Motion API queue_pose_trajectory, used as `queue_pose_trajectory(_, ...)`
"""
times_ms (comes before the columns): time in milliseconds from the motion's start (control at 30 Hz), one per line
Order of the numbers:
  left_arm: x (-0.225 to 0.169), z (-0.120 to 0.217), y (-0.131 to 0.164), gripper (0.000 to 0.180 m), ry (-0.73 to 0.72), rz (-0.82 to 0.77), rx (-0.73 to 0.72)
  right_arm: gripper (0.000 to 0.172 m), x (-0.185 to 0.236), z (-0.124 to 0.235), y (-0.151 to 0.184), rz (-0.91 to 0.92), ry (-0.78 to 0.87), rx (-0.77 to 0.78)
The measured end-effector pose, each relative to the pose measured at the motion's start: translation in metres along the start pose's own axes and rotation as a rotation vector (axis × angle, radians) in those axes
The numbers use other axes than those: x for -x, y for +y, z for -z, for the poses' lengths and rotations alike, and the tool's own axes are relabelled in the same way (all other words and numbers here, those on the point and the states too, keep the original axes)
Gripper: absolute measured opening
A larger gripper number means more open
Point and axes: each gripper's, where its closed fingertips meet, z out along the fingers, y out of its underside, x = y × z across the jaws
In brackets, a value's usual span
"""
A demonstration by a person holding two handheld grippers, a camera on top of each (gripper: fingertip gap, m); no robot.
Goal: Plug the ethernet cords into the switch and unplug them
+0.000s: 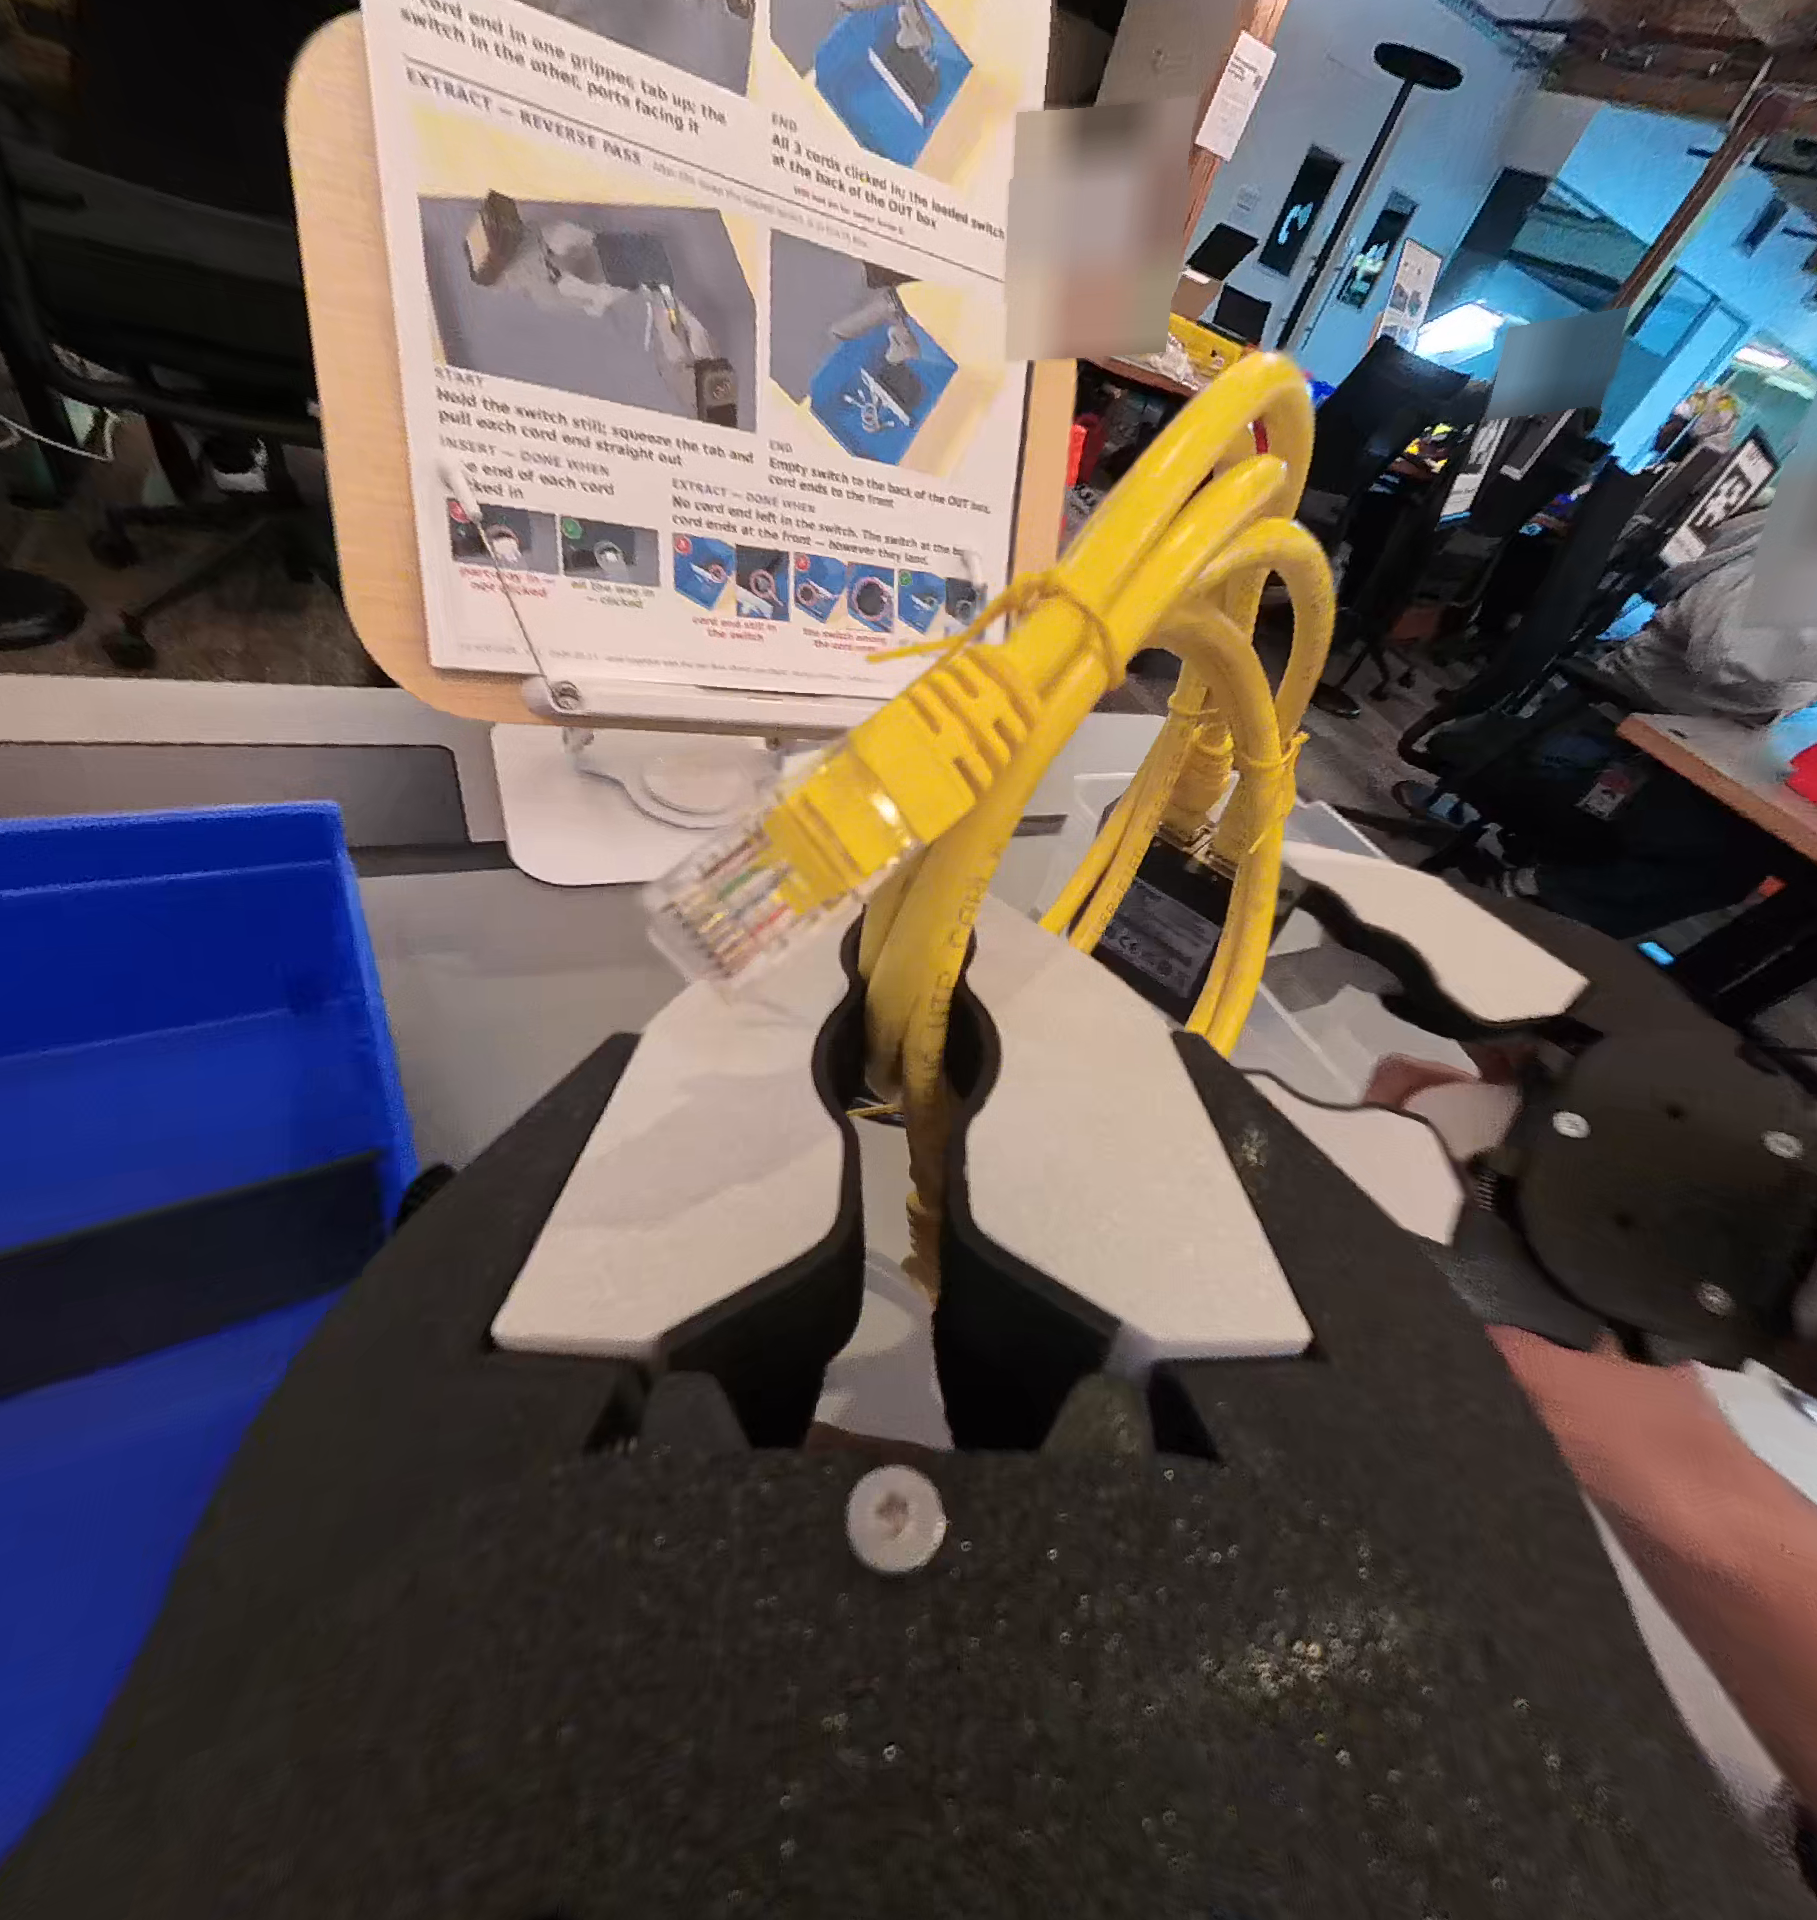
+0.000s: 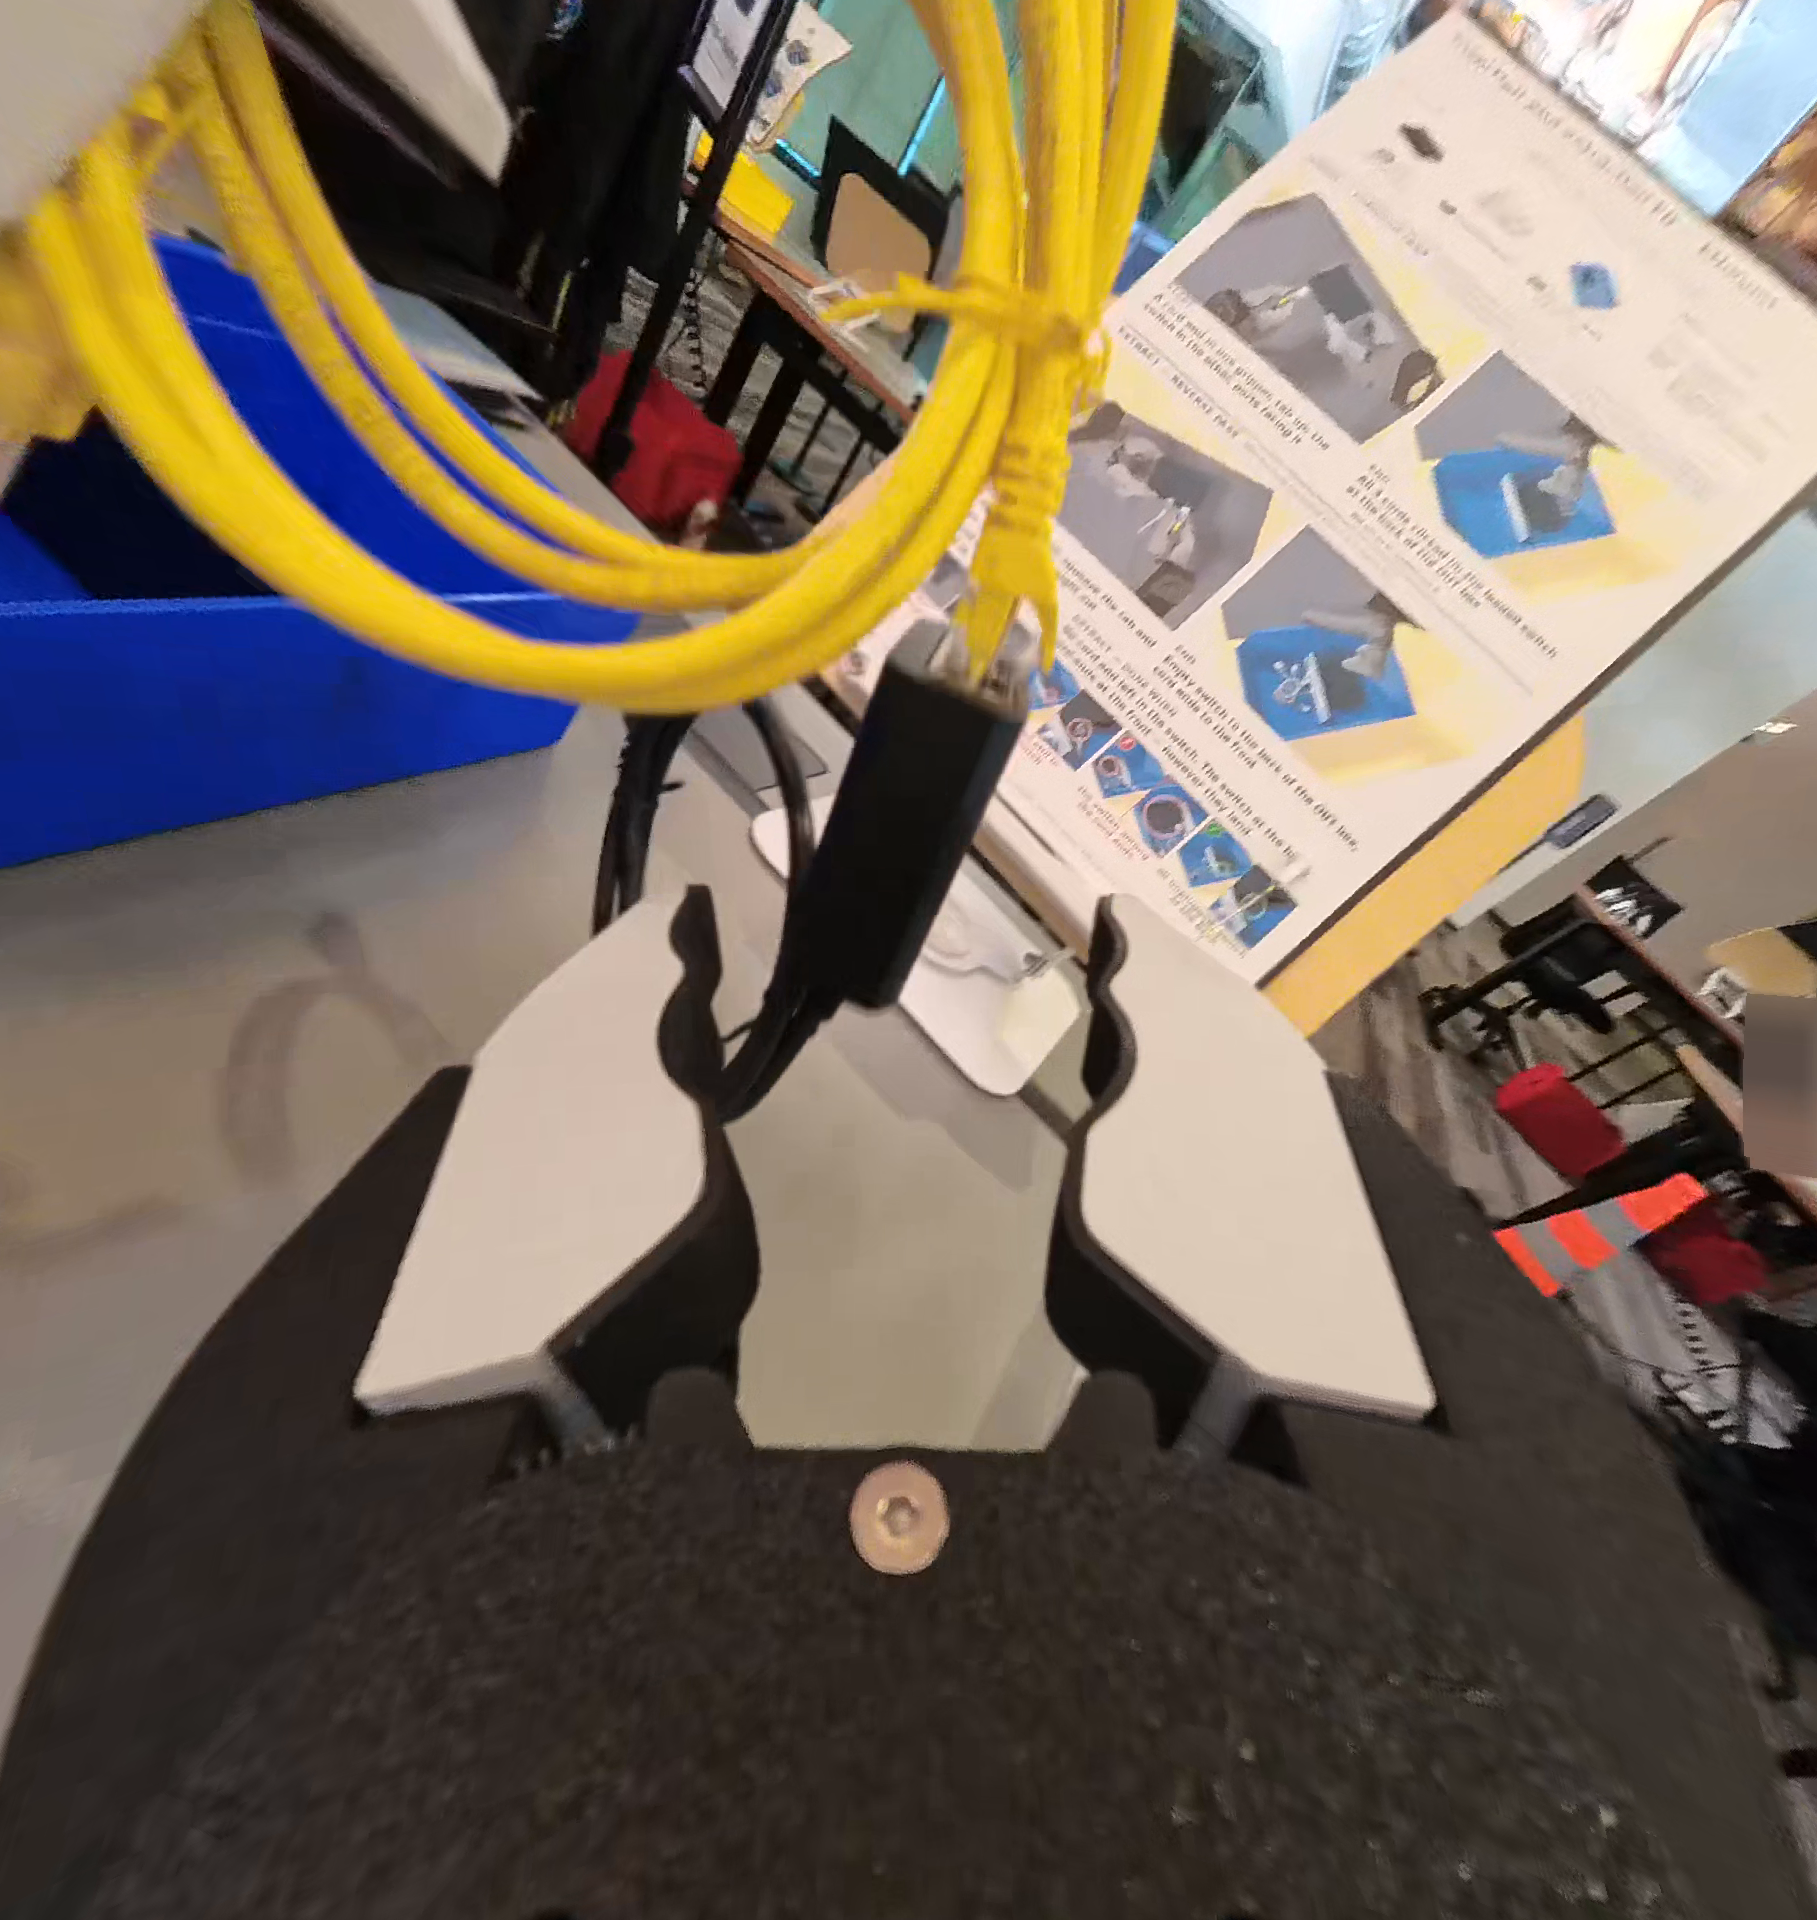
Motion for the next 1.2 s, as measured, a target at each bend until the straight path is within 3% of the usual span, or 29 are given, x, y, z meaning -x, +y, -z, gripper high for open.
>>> queue_pose_trajectory(167,-0.022,0.009,0.013,0.010,0.071,0.034,0.001,0.065,0.007,-0.013,0.005,0.022,-0.011,0.012)
queue_pose_trajectory(300,-0.037,0.022,0.026,0.010,0.119,0.064,-0.007,0.047,0.005,-0.011,0.006,-0.054,-0.029,-0.033)
queue_pose_trajectory(600,-0.094,0.056,0.074,0.013,0.209,-0.048,-0.053,0.041,0.014,-0.007,0.017,-0.031,-0.189,-0.077)
queue_pose_trajectory(733,-0.128,0.077,0.092,0.023,0.309,-0.193,-0.028,0.042,0.037,0.006,0.009,-0.011,-0.374,-0.205)
queue_pose_trajectory(800,-0.138,0.095,0.097,0.049,0.371,-0.232,-0.009,0.042,0.043,0.017,0.004,-0.022,-0.455,-0.273)
queue_pose_trajectory(867,-0.139,0.114,0.099,0.059,0.425,-0.238,0.003,0.041,0.042,0.022,0.004,-0.045,-0.493,-0.302)
queue_pose_trajectory(1033,-0.097,0.135,0.093,0.056,0.433,-0.194,0.005,0.042,0.035,0.029,0.002,-0.062,-0.513,-0.342)
queue_pose_trajectory(1200,-0.057,0.136,0.069,0.053,0.446,-0.082,0.022,0.041,0.037,0.037,-0.008,0.175,-0.422,-0.323)
